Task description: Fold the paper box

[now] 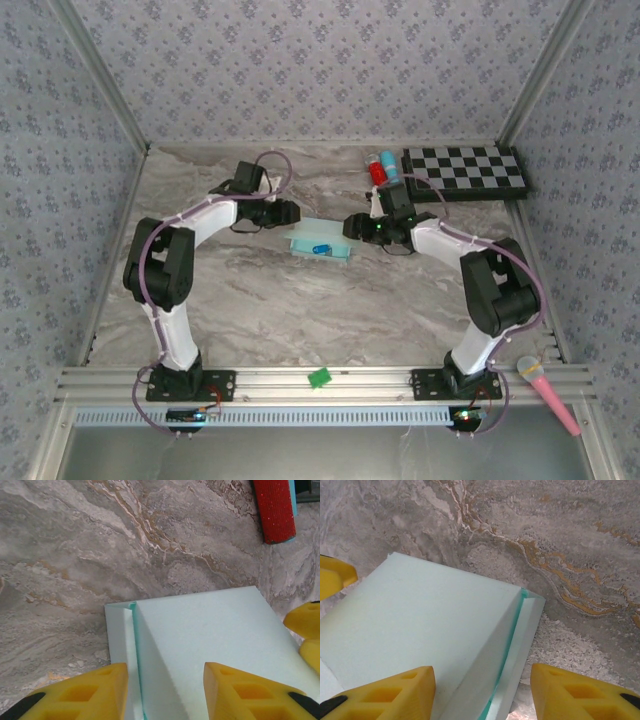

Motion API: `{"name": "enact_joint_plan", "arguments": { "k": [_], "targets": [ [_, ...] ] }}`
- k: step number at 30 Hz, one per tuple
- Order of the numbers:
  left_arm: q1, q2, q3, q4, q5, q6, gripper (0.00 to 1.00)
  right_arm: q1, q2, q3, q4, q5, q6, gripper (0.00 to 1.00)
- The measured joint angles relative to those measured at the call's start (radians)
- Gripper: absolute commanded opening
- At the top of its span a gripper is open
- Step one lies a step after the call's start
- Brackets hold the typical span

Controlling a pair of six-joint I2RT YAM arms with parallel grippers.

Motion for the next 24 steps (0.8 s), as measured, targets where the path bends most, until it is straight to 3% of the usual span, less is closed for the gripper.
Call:
{"name": "enact_joint_plan", "arguments": {
  "k": [11, 24],
  "targets": [
    [-0.016, 0.003, -0.055, -0.006, -0.019, 0.000, 0.42, 0.002, 0.051, 0.001, 0.000, -0.003, 0.005, 0.52],
    [-0.039, 0.000, -0.108, 0.004, -0.043, -0.021, 0.32, 0.013, 0.120, 0.035, 0.001, -0.011, 0.002, 0.43]
  ]
}}
